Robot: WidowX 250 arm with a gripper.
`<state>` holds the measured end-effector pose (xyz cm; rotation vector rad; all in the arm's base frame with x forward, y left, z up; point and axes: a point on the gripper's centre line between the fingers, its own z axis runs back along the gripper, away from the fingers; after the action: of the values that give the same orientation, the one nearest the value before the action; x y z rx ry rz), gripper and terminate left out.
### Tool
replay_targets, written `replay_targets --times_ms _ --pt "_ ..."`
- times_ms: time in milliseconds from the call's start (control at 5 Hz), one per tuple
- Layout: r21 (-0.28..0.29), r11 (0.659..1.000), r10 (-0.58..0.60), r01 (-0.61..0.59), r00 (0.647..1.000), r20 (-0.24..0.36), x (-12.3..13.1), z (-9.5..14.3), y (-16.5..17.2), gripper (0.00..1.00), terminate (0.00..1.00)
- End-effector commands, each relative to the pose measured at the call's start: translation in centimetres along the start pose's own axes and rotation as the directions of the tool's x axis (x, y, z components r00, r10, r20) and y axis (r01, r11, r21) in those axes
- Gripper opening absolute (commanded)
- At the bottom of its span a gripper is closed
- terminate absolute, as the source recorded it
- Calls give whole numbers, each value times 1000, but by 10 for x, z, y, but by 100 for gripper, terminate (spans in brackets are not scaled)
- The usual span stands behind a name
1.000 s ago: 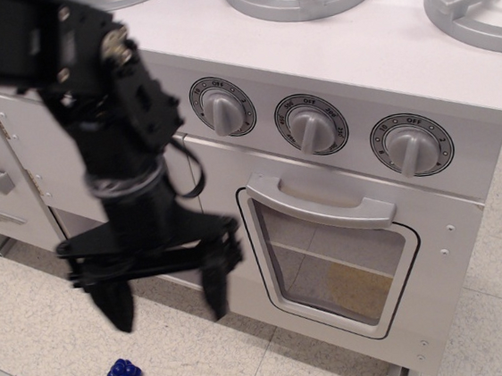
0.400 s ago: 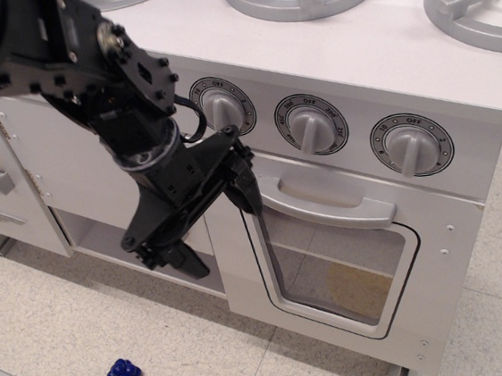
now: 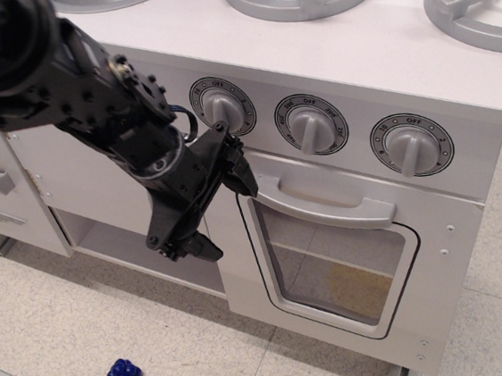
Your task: Open oven
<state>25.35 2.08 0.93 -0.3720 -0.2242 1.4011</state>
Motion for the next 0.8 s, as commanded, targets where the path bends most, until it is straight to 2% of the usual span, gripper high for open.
replay_targets --times_ms 0,200,600 --pt "-121 990 -80 74 996 -45 -4 -6 -20 100 0" --pt "-131 989 -75 69 996 -41 -8 -10 -26 100 0" --pt "-108 992 -65 63 998 -20 -12 -28 -29 100 0"
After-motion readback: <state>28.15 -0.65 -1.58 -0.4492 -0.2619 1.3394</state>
